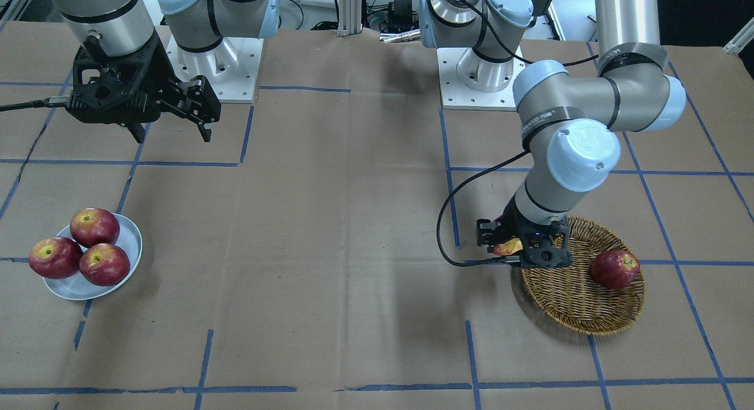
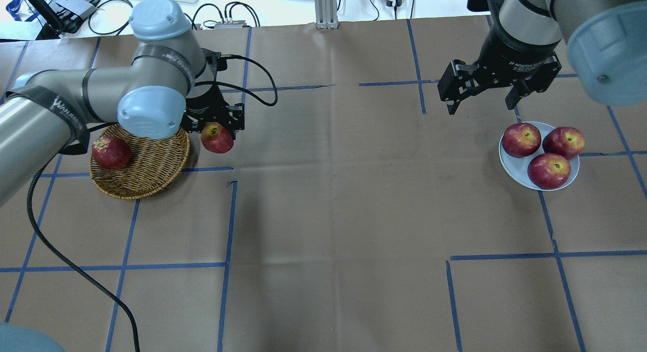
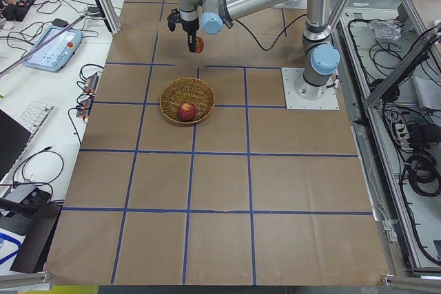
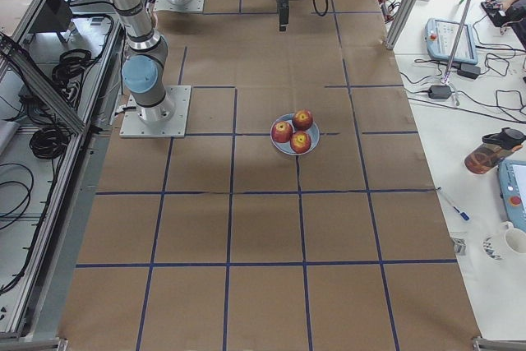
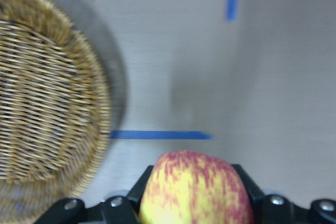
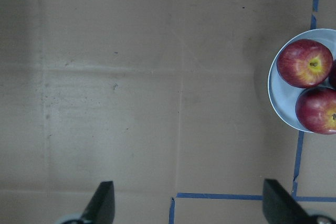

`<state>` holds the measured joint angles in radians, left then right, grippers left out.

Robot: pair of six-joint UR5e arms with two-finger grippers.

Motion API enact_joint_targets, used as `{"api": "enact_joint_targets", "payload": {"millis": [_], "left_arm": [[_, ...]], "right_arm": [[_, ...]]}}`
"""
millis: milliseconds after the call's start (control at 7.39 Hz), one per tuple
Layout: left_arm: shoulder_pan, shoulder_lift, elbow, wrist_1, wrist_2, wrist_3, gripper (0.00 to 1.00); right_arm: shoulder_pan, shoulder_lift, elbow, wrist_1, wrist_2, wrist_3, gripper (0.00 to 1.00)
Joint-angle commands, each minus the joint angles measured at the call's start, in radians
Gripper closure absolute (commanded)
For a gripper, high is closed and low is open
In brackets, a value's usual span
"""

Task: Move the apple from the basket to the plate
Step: 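Lift the streaked apple with the left gripper and carry it toward the plate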

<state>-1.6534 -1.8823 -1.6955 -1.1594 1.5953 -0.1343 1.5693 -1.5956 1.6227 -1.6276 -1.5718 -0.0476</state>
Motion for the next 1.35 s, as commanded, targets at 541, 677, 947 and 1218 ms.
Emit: {"api": "enact_joint_targets", "payload": {"millis": [541,677,947,1218], "left_arm": [[-0.29,-0.227,0.075,0.196,-0.032,-0.357,0.48],[-0.301,-0.245,0.095,0.196,-0.032,-0.358,0.48],[-0.313,-0.276,0.108,0.211,-0.021,-0.357,0.47],[-0.313,-0.288,0.108,0.239,-0.024,-0.357,0.46]], "right_arm": [[0.0,-0.001,0.0,0.002,-0.001,0.0,0.0],[0.0,-0.001,0.0,0.002,-0.001,0.0,0.0],[0.0,-0.001,0.0,0.002,-0.001,0.0,0.0],[0.0,0.0,0.0,0.002,-0.001,0.0,0.0]]}}
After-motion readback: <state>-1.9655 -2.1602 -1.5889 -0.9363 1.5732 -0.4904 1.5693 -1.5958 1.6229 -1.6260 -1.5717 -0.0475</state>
